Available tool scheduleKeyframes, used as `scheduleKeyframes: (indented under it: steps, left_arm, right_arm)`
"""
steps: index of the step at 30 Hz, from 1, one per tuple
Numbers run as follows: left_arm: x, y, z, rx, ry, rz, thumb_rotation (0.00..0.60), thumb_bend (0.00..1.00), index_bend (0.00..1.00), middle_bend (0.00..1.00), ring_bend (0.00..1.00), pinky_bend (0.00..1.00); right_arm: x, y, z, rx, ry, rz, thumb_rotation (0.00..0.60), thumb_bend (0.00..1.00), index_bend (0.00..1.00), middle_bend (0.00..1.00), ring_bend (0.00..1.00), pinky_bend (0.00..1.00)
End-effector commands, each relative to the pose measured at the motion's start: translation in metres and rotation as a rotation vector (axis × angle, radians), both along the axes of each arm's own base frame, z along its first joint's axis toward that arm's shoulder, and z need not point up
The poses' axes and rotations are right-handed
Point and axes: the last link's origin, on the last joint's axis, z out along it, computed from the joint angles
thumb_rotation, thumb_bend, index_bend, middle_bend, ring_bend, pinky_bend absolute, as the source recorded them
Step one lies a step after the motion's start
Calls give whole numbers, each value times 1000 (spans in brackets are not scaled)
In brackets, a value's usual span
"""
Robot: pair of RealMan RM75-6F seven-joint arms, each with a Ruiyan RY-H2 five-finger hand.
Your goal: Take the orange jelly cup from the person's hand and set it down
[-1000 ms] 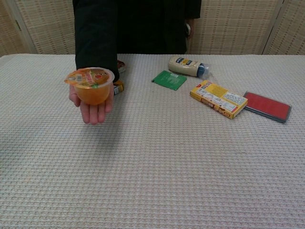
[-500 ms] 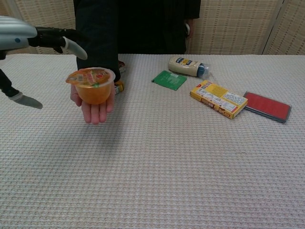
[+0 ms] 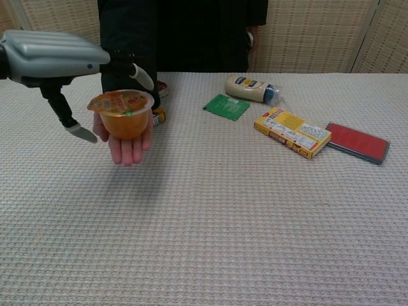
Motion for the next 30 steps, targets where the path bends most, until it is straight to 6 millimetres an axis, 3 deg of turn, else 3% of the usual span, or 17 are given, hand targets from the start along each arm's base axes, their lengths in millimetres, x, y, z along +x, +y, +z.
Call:
scheduleKeyframes:
  steps: [1, 8, 13, 15, 19, 24, 30]
  left_arm:
    - [3, 5, -5, 2, 16, 2, 600, 144, 171, 22, 57, 223]
    - [6, 8, -10, 0, 35, 1, 600, 144, 238, 34, 69, 249]
    - [8, 8, -13, 16, 12, -18, 600, 189, 393, 186, 218, 438]
    - [9, 9, -15, 20, 2, -33, 600, 218, 474, 314, 328, 574]
    - [8, 10, -17, 22, -33, -59, 600, 222, 562, 501, 490, 749]
    - [4, 8, -12, 29, -103, -74, 600, 240, 642, 618, 586, 870]
    - [-12, -4, 7, 84, -176, -95, 600, 240, 654, 647, 627, 905]
  right_arm:
    - [0, 0, 0, -2, 0, -2, 600, 251, 183, 303, 170, 231]
    - [-2, 0, -1, 1, -2, -10, 600, 252, 183, 303, 170, 231]
    - [-3, -1, -1, 5, -3, -15, 600, 251, 183, 303, 170, 231]
    - [-3, -1, -1, 4, -4, -15, 600, 252, 183, 303, 170, 231]
    - [-4, -2, -2, 6, -4, -16, 600, 251, 183, 303, 170, 231]
    - [-4, -2, -2, 5, -5, -16, 600, 252, 183, 303, 170, 231]
    - [-6, -2, -2, 4, -11, -19, 600, 251, 183, 303, 170, 231]
